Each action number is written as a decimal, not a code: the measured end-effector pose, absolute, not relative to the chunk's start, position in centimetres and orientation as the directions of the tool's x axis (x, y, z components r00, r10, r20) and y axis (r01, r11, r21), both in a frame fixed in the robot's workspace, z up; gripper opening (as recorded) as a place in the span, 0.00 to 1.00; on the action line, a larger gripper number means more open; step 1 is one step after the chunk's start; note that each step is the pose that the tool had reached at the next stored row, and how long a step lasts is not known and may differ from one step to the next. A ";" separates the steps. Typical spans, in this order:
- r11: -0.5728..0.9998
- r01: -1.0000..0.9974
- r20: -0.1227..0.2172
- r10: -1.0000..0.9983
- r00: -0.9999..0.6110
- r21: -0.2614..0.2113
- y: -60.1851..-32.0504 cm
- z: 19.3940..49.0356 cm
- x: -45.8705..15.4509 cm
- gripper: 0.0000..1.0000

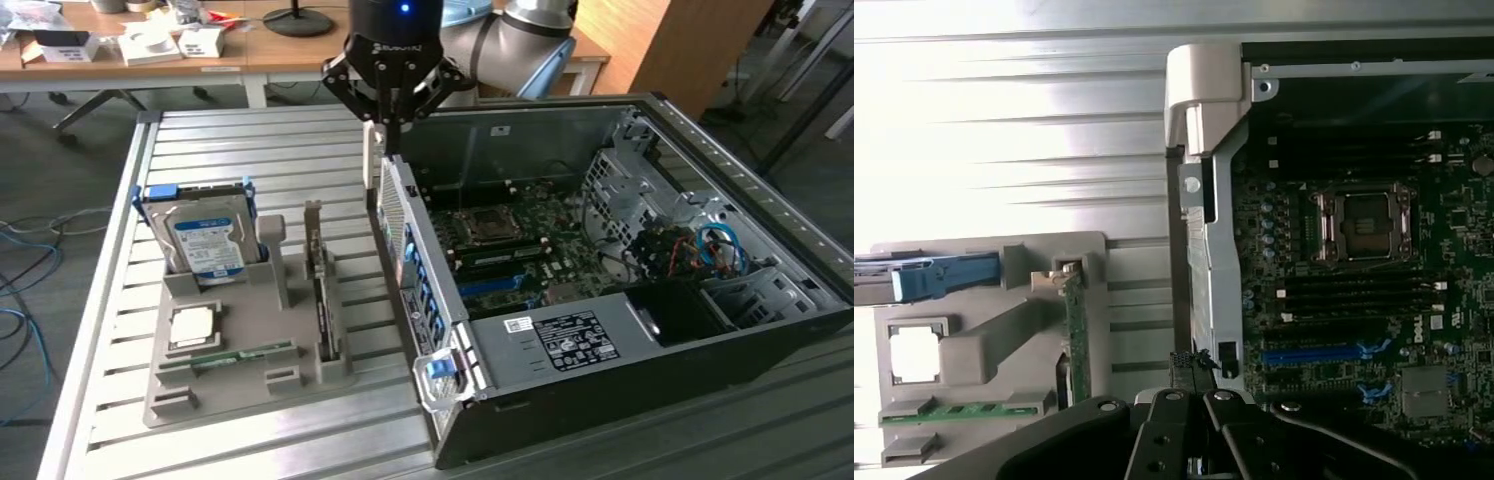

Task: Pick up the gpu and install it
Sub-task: 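Reach for the gpu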

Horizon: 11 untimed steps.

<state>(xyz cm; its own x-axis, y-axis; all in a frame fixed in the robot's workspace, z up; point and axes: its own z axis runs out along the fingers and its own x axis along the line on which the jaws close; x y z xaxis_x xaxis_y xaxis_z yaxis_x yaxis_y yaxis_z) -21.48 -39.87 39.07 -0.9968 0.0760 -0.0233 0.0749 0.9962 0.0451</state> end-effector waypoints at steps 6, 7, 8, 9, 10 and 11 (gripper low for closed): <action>0.996 0.075 -0.023 0.076 -0.997 0.045 -39.9 39.0 -22.5 0.11; 0.996 0.075 -0.023 0.076 -0.997 0.045 -39.9 39.0 -22.7 0.11; 0.996 0.075 -0.023 0.076 -0.997 0.045 -39.9 39.0 -22.9 0.11; 0.996 0.075 -0.023 0.076 -0.997 0.045 -39.9 39.0 -23.1 0.11; 0.996 0.075 -0.023 0.076 -0.997 0.045 -39.9 39.0 -23.3 0.11; 0.996 0.075 -0.023 0.076 -0.997 0.045 -39.9 39.0 -23.4 0.11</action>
